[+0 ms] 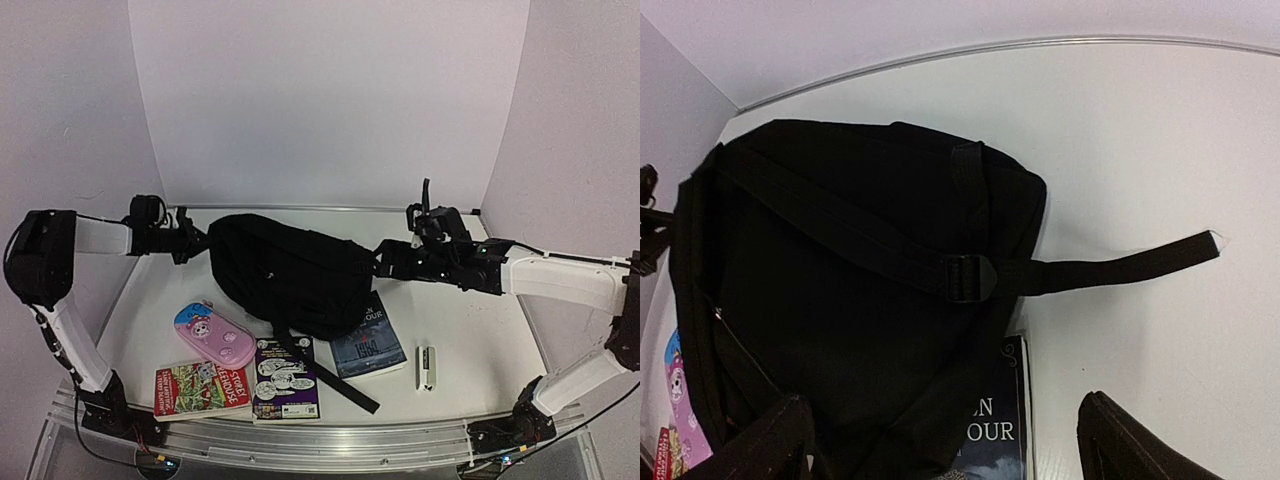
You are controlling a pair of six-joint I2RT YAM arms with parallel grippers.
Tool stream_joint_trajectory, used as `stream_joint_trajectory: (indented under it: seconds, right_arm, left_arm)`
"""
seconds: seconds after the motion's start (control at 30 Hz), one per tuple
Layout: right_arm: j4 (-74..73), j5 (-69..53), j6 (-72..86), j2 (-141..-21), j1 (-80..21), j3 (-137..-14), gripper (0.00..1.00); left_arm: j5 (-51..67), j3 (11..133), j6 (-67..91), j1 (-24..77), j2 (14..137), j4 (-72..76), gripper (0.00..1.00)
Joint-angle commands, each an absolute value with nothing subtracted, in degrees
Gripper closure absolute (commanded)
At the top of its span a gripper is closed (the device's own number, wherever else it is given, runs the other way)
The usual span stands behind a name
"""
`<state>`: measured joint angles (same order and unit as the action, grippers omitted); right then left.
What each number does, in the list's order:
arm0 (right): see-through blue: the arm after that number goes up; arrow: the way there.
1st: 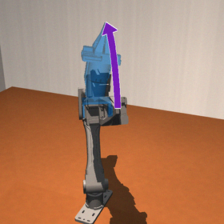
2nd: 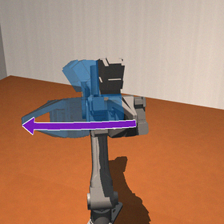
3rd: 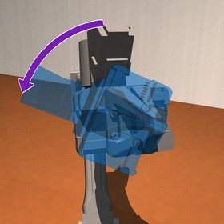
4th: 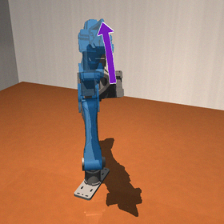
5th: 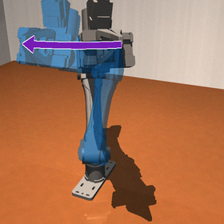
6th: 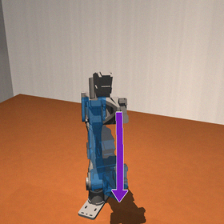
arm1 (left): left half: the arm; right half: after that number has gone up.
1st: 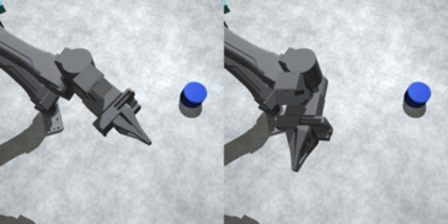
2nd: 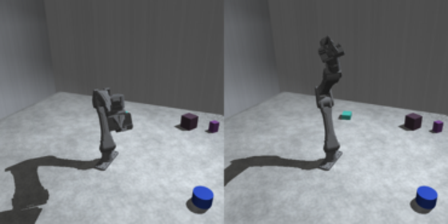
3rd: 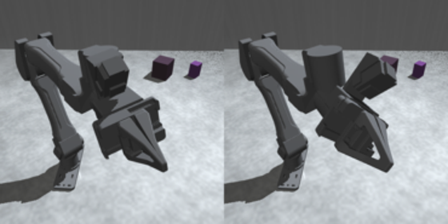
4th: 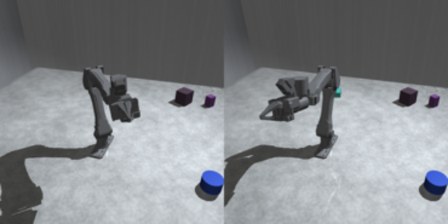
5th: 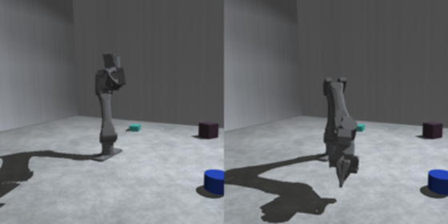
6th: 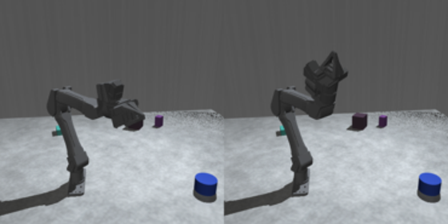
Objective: Pack the student bag
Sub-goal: Pick up the student bag at the center of the board.
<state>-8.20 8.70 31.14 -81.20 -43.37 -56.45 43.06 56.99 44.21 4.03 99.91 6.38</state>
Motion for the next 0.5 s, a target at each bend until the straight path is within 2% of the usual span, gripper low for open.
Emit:
stream_joint_trajectory:
  seconds: [0.0,0.13,0.27,0.37,0.47]
  right_arm:
    - [-7.2,10.3,31.4,-78.9,-43.0,-56.2,0.13]
    - [-7.2,10.7,31.4,-78.8,-43.0,-56.2,0.13]
    - [-7.1,11.0,31.9,-79.2,-43.0,-56.1,0.13]
    - [-7.1,11.2,32.4,-79.4,-43.0,-55.8,0.13]
    - [-7.1,11.3,32.9,-79.6,-43.0,-55.5,0.13]
  left_arm:
    - [31.5,71.3,30.8,2.9,84.6,-4.6,1.00]
    - [29.8,84.7,22.6,2.9,82.3,-14.3,1.00]
    - [35.6,96.8,18.9,2.9,84.5,-19.9,1.00]
    - [40.2,100.3,18.2,4.1,86.5,-20.7,1.00]
    - [39.6,100.6,15.3,7.9,89.0,-23.0,1.00]
